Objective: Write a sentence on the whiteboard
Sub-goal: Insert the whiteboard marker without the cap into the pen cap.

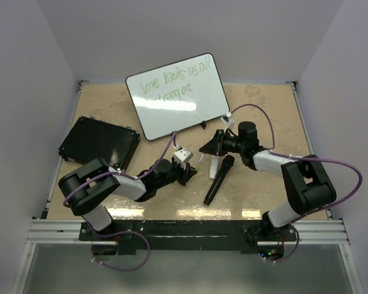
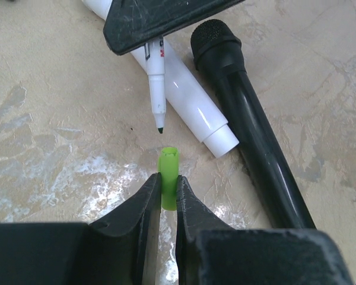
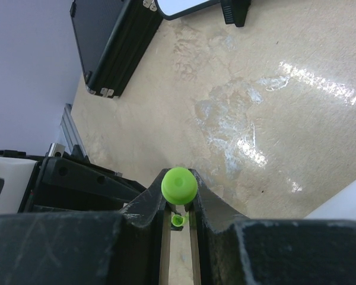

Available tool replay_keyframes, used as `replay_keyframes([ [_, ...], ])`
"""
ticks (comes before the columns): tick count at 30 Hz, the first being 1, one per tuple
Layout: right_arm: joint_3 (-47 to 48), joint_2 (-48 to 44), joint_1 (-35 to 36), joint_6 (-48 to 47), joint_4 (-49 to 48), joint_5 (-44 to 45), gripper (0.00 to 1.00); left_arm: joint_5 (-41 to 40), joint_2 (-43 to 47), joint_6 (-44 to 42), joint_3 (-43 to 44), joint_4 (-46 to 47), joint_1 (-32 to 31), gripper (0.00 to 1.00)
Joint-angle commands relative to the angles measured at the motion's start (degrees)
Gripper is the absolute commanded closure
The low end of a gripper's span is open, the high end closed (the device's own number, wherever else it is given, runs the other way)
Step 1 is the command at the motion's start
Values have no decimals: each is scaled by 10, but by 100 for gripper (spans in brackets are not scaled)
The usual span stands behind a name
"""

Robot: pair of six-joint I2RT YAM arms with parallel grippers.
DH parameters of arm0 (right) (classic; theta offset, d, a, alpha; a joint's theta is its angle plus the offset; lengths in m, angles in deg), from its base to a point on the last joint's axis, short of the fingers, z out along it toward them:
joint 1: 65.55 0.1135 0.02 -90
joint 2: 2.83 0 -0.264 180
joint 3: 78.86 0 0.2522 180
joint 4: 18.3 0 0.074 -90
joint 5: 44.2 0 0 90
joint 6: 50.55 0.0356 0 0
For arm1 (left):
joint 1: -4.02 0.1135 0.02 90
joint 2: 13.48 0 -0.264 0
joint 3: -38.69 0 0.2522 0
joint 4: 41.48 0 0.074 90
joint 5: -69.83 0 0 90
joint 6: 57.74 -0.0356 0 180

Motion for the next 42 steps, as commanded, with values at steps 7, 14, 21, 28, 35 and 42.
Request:
replay_keyframes([
  [7, 14, 2, 9, -6, -7, -8, 100, -7, -6, 5, 32, 23, 0, 100],
  [14, 26, -10, 9, -20, 8, -4, 100, -8, -12, 8, 33, 17, 0, 100],
  [21, 30, -24, 7, -28, 15, -2, 100, -13, -6, 10, 21, 18, 0, 100],
  [28, 32, -22, 6, -31, 18, -1, 100, -17, -5, 11, 25, 13, 1, 100],
  [35, 33, -22, 3, -35, 21, -4, 100, -18, -5, 13, 28, 9, 1, 100],
  [42, 34, -22, 4, -39, 24, -6, 100, -18, -6, 17, 28, 5, 2, 100],
])
